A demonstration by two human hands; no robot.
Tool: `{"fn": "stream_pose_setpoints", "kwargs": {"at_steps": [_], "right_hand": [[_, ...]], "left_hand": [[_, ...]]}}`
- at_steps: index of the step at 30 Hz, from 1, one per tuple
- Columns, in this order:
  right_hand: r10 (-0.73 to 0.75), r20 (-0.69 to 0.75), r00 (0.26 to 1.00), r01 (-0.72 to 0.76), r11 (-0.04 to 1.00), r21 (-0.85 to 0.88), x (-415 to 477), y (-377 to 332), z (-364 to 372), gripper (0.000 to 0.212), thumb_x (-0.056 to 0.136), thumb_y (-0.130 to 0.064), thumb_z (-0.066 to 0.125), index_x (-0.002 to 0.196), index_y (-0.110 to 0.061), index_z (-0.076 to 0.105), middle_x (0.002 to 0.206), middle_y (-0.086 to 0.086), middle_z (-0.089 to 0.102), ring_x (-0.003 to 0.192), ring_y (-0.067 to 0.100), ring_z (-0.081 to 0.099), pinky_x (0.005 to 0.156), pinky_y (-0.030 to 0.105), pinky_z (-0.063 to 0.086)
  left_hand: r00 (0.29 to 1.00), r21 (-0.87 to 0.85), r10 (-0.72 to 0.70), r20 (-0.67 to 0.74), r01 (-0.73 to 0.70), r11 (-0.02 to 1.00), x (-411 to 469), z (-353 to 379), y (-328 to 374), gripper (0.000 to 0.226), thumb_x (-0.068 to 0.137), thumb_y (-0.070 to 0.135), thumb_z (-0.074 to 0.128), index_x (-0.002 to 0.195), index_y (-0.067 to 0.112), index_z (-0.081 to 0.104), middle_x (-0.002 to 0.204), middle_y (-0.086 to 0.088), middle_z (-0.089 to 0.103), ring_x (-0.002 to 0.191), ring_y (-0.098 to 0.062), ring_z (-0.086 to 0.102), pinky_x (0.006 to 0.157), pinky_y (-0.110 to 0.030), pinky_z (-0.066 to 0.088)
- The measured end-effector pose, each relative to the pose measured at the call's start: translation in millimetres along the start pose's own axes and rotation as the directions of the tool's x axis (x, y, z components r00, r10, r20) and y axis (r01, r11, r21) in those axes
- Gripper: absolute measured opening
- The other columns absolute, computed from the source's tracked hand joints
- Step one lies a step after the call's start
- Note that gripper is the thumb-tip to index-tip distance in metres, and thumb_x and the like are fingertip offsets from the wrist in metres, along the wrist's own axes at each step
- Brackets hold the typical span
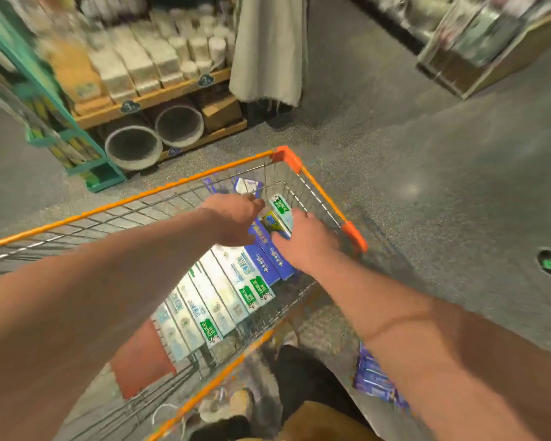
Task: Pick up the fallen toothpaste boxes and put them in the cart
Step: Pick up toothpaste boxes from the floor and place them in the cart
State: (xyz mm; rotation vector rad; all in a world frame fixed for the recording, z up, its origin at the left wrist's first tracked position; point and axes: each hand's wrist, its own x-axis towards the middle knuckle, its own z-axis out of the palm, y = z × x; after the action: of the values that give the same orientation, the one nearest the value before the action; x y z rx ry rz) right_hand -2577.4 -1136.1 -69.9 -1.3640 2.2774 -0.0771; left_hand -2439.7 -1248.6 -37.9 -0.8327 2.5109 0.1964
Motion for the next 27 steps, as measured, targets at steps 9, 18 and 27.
{"fn": "stream_pose_setpoints", "kwargs": {"at_steps": [9, 18, 27], "right_hand": [[0.082, -0.091, 0.992, -0.075, 0.994, 0.080, -160, 73, -53, 0.068, 0.083, -0.060, 0.058, 0.138, -0.021, 0.049, 0.127, 0.013, 0.059, 0.119, 0.036, 0.057, 0.098, 0.048, 0.050], [0.147, -0.156, 0.977, -0.127, 0.983, 0.130, -254, 219, -96, 0.066, 0.093, -0.050, 0.063, 0.145, -0.012, 0.046, 0.139, 0.018, 0.055, 0.131, 0.034, 0.049, 0.107, 0.038, 0.041], [0.155, -0.102, 0.983, -0.148, 0.986, 0.076, -308, 385, -106, 0.067, 0.091, -0.056, 0.063, 0.139, -0.009, 0.052, 0.134, 0.019, 0.059, 0.125, 0.035, 0.054, 0.104, 0.041, 0.044]], "left_hand": [[0.984, -0.043, 0.130, -0.119, -0.136, 0.990, -81, -37, 118, 0.065, 0.092, 0.045, 0.065, 0.148, 0.019, 0.045, 0.142, -0.007, 0.054, 0.126, -0.031, 0.057, 0.095, -0.041, 0.052], [0.956, 0.039, 0.268, -0.115, -0.265, 0.963, -78, -51, 295, 0.061, 0.091, 0.048, 0.064, 0.141, 0.016, 0.050, 0.132, -0.012, 0.061, 0.120, -0.032, 0.060, 0.093, -0.039, 0.052], [0.963, -0.058, 0.244, -0.118, -0.252, 0.966, -47, -30, 461, 0.059, 0.092, 0.050, 0.060, 0.136, 0.013, 0.053, 0.135, -0.014, 0.058, 0.123, -0.033, 0.058, 0.094, -0.041, 0.051]]}}
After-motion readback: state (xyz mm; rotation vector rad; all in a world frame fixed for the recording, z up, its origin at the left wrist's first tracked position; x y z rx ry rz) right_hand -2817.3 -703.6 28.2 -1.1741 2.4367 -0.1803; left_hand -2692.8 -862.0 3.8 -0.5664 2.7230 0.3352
